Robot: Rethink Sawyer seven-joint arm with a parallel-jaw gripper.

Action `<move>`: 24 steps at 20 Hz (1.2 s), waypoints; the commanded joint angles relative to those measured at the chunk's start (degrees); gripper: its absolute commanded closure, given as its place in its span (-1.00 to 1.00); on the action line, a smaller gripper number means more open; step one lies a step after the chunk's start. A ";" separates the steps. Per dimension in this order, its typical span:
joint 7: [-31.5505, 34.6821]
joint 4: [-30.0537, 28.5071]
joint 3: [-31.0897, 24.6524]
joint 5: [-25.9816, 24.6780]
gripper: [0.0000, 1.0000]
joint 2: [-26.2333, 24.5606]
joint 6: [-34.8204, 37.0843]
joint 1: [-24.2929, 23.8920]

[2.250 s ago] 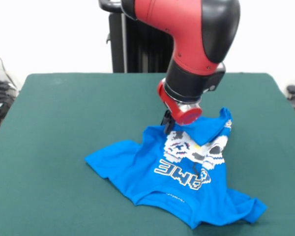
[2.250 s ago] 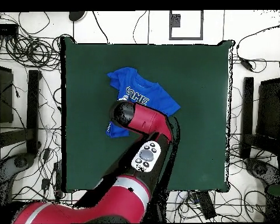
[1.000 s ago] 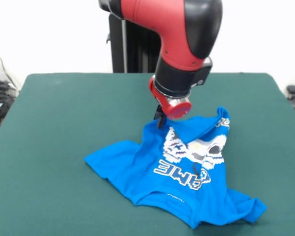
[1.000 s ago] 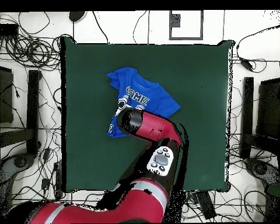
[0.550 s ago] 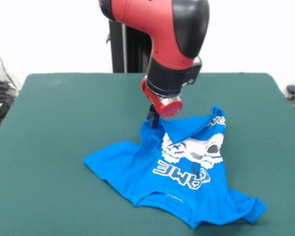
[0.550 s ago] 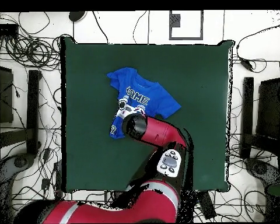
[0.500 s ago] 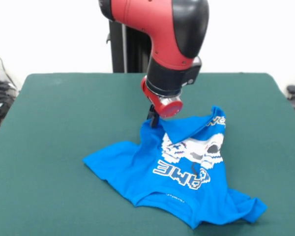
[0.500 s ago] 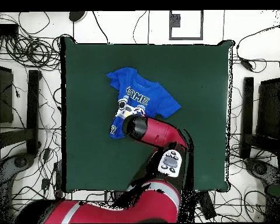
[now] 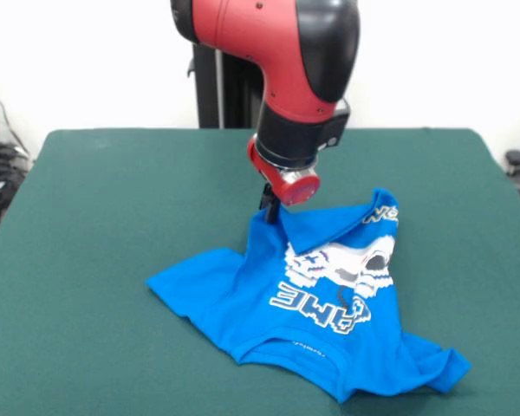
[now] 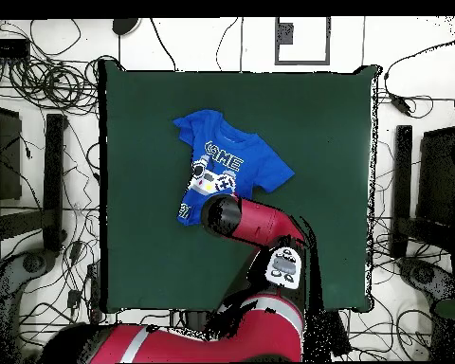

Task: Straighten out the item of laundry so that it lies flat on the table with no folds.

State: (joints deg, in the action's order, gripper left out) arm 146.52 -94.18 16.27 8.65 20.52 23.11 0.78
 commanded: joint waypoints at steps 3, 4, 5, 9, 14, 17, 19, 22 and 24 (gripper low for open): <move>0.37 -6.83 -7.30 -4.91 1.00 0.14 -5.08 -0.56; 0.40 -7.54 -7.17 -5.39 1.00 0.57 -5.48 -0.73; 0.60 -8.54 -6.70 -6.04 1.00 1.23 -6.10 -0.52; 0.59 -11.43 -6.04 -8.62 1.00 3.23 -7.97 -1.31; 0.40 -14.89 -6.93 -11.66 1.00 4.01 -11.64 -4.36; 0.38 -16.44 -7.63 -13.57 1.00 4.21 -13.73 -6.31; 0.66 -17.28 -7.87 -14.56 1.00 4.55 -14.52 -6.93; 0.84 -17.97 -8.77 -16.24 1.00 4.14 -16.17 -8.48; 1.00 -17.67 -9.37 -17.25 1.00 3.33 -17.14 -9.50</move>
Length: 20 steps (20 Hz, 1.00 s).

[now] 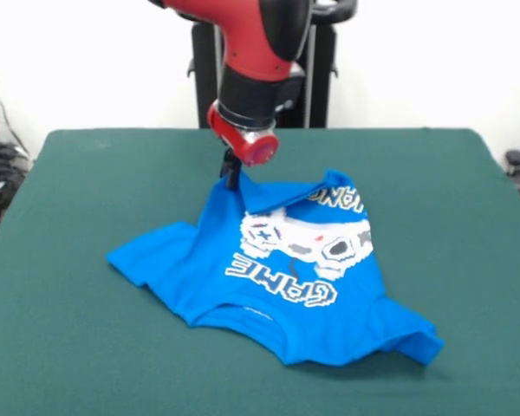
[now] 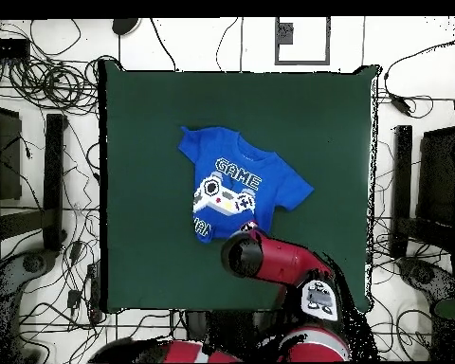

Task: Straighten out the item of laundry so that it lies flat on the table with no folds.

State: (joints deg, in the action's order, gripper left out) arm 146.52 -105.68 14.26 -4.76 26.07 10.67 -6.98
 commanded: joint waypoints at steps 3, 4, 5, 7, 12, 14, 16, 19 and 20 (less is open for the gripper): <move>1.22 -6.22 -7.96 -5.08 1.00 -2.62 -5.74 -3.00; 1.44 -6.18 -8.12 -5.37 1.00 -2.90 -6.11 -3.25; 1.67 -6.18 -8.10 -5.78 1.00 -3.16 -6.66 -3.45; 2.15 -5.99 -8.23 -6.26 1.00 -3.81 -7.53 -3.67; 3.08 -6.64 -7.89 -6.96 1.00 -3.47 -7.93 -3.31; 2.69 -6.45 -7.54 -7.34 1.00 -2.97 -7.56 -3.64; 2.31 -6.26 -7.34 -8.02 1.00 -3.18 -8.23 -4.17; 1.41 -5.57 -7.40 -9.16 1.00 -3.64 -8.52 -5.51; 1.26 -5.40 -7.53 -9.55 1.00 -3.78 -8.59 -5.92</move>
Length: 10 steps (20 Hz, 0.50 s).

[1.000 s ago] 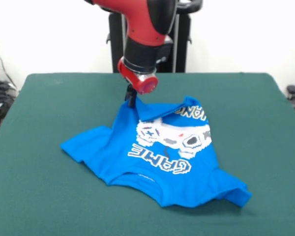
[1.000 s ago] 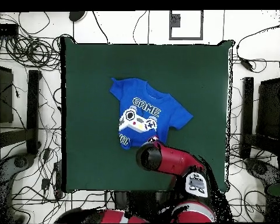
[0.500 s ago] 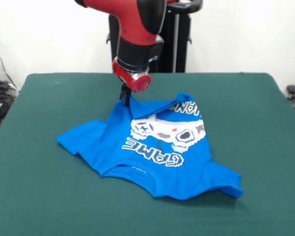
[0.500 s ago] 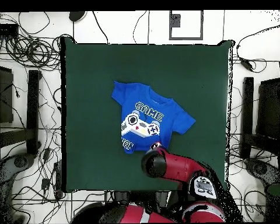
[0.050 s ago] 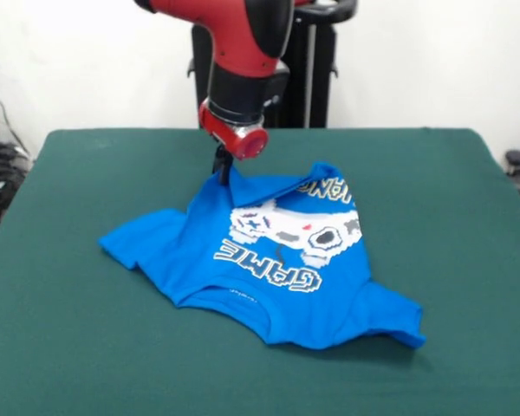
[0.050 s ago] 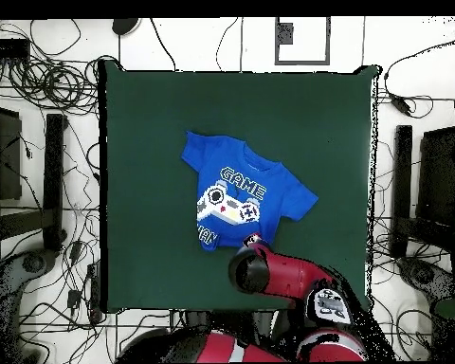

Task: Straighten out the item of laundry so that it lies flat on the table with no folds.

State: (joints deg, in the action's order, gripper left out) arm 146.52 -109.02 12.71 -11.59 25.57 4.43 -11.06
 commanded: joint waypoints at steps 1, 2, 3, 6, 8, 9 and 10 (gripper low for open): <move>1.11 -1.89 -6.11 -3.12 1.00 -3.42 -2.41 -2.25; 1.04 -1.84 -6.09 -3.49 1.00 -3.53 -2.58 -2.51; 1.05 -1.90 -6.00 -3.94 1.00 -3.53 -2.90 -2.65; 0.45 -2.12 -6.15 -5.69 1.00 -3.47 -3.50 -4.13; -0.05 -1.91 -5.97 -7.32 1.00 -3.42 -3.82 -5.29; -0.38 -1.77 -6.08 -8.13 1.00 -3.39 -3.84 -6.10; -0.77 -1.55 -6.14 -8.92 1.00 -3.24 -3.80 -6.79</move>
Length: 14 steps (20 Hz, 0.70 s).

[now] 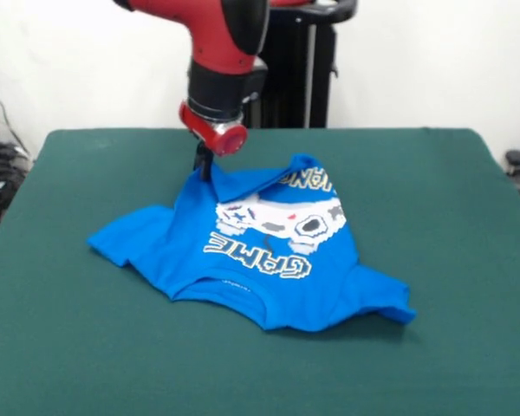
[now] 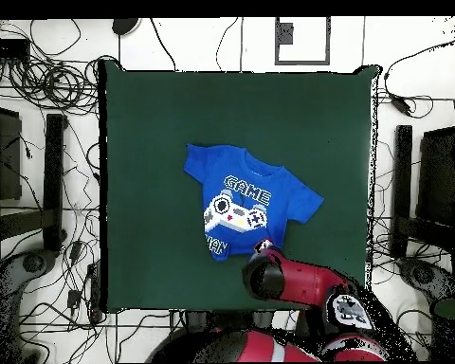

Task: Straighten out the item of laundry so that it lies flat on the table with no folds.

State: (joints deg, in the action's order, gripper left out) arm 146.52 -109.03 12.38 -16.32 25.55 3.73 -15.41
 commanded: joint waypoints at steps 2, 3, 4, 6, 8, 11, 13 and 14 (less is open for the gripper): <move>-1.38 -1.20 -6.17 -5.75 1.00 -3.04 -2.85 -3.87; -1.60 -1.09 -6.22 -6.48 1.00 -2.90 -2.64 -4.47; -1.96 -0.89 -6.57 -7.02 1.00 -2.43 -1.92 -5.01; -2.23 -0.64 -7.06 -7.86 1.00 -1.83 -0.83 -5.70; -2.11 0.08 -7.02 -8.47 1.00 -1.64 -0.18 -5.45; -1.91 1.68 -7.60 -8.96 1.00 -2.45 0.73 -5.72; -1.07 2.64 -7.18 -9.12 1.00 -3.51 0.05 -4.85; -0.80 3.19 -7.16 -9.23 1.00 -4.08 -0.21 -4.63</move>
State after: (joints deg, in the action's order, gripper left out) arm 146.52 -109.02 11.38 -23.92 25.67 3.73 -21.44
